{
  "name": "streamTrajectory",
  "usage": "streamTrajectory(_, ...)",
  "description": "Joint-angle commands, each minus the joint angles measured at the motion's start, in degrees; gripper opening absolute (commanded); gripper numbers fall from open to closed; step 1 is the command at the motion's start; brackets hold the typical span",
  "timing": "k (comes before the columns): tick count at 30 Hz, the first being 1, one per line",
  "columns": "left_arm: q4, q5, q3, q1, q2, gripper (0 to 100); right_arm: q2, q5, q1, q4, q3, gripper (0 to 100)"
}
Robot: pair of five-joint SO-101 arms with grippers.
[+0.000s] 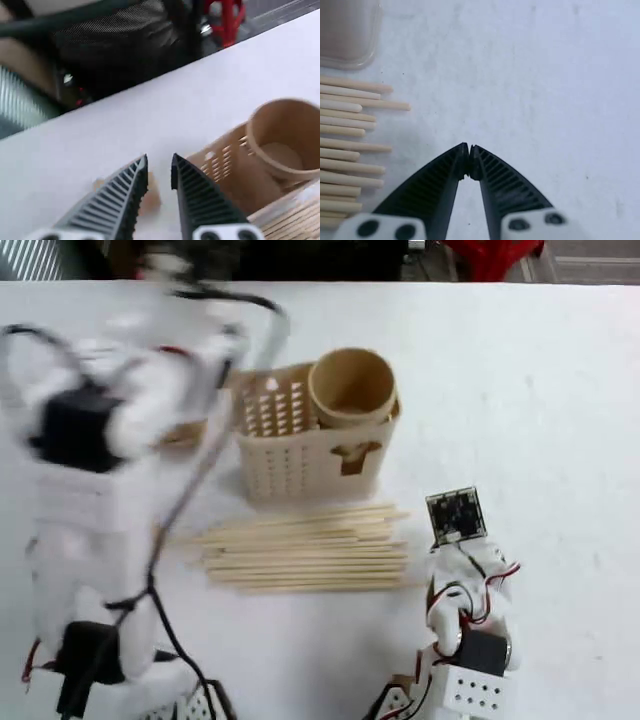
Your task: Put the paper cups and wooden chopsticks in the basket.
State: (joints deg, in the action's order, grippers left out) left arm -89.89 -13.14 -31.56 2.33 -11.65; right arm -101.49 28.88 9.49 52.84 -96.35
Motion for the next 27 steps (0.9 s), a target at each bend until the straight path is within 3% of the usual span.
streamTrajectory(1,-6.24,-5.10,-0.97,-15.60,-1.45,10,0.40,0.79,-0.66,-1.45,-0.44,2.1)
streamTrajectory(8,-3.08,-27.16,16.88,-34.07,2.95,15,0.40,0.79,-0.75,-1.45,-0.44,2.1)
streamTrajectory(13,-1.49,-38.33,21.19,-39.08,9.54,26,0.40,0.79,-0.75,-1.36,-0.53,2.1)
streamTrajectory(22,-1.14,-39.65,18.11,-41.45,25.71,28,0.40,0.79,-0.75,-1.27,-0.53,2.1)
streamTrajectory(27,-6.59,-39.47,10.90,-41.27,34.59,28,0.40,0.79,-0.75,-1.27,-0.53,2.0)
